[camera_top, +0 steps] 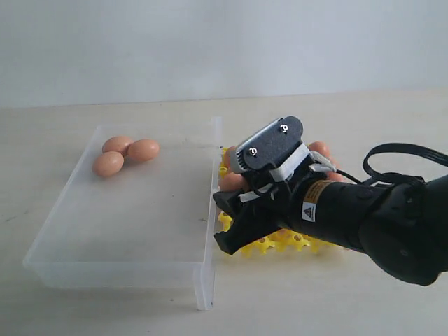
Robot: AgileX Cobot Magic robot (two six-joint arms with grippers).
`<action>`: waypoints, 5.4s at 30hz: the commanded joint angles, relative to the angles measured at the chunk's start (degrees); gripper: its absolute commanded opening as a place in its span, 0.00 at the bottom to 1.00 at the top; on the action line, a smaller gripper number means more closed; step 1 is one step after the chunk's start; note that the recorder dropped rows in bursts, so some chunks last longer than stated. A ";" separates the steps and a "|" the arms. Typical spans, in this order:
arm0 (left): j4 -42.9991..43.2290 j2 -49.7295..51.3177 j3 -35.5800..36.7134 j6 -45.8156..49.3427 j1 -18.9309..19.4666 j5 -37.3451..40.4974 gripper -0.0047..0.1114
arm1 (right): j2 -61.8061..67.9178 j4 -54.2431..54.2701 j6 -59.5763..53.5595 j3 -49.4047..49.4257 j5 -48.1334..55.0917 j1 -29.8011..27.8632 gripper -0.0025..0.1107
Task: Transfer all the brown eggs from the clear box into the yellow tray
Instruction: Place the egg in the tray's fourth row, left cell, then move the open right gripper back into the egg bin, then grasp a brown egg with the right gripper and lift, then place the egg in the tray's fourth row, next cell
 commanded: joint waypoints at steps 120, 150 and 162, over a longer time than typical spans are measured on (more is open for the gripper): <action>0.00 -0.35 -0.23 -0.30 -0.11 -0.32 0.04 | 54.09 1.33 -41.28 -94.61 59.07 0.76 0.02; 0.00 -0.35 -0.23 -0.30 -0.11 -0.32 0.04 | -6.98 3.94 3.28 -2.33 1.60 -3.36 0.02; 0.00 -0.35 -0.23 -0.30 -0.11 -0.32 0.04 | -6.34 10.50 5.61 11.63 -5.59 -5.05 0.02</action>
